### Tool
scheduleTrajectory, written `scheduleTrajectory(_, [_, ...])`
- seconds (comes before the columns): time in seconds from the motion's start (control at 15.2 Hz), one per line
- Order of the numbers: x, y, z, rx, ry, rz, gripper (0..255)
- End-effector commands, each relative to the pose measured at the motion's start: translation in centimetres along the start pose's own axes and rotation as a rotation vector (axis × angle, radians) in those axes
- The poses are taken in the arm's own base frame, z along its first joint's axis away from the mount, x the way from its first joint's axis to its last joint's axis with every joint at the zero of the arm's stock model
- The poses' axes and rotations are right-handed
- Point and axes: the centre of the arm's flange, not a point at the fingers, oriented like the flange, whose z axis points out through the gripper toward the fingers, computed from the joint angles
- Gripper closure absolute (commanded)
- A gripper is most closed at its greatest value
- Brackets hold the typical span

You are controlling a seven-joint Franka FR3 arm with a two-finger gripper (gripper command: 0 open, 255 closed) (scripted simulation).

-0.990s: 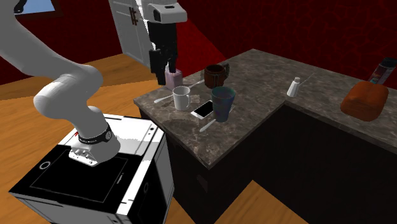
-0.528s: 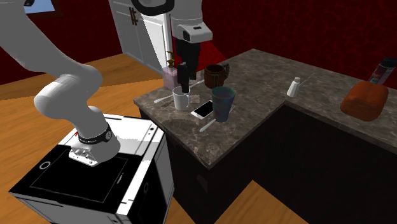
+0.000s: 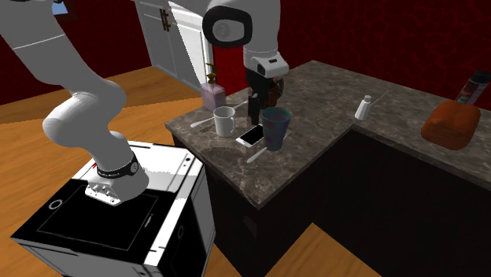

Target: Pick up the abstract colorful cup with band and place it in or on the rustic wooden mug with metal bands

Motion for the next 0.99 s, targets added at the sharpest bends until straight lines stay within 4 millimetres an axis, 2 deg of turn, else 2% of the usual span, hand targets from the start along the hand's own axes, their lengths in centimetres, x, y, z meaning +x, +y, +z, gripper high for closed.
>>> scheduleTrajectory(0.0, [1.5,-1.5,1.3,0.015,0.0,0.01,0])
scheduleTrajectory(0.2, [3.8,-3.6,3.4,0.035,-0.002,0.025,0])
scheduleTrajectory(0.73, [3.9,-3.9,7.6,0.037,-0.002,0.026,0])
scheduleTrajectory(0.92, [3.9,-3.9,7.6,0.037,-0.002,0.026,0])
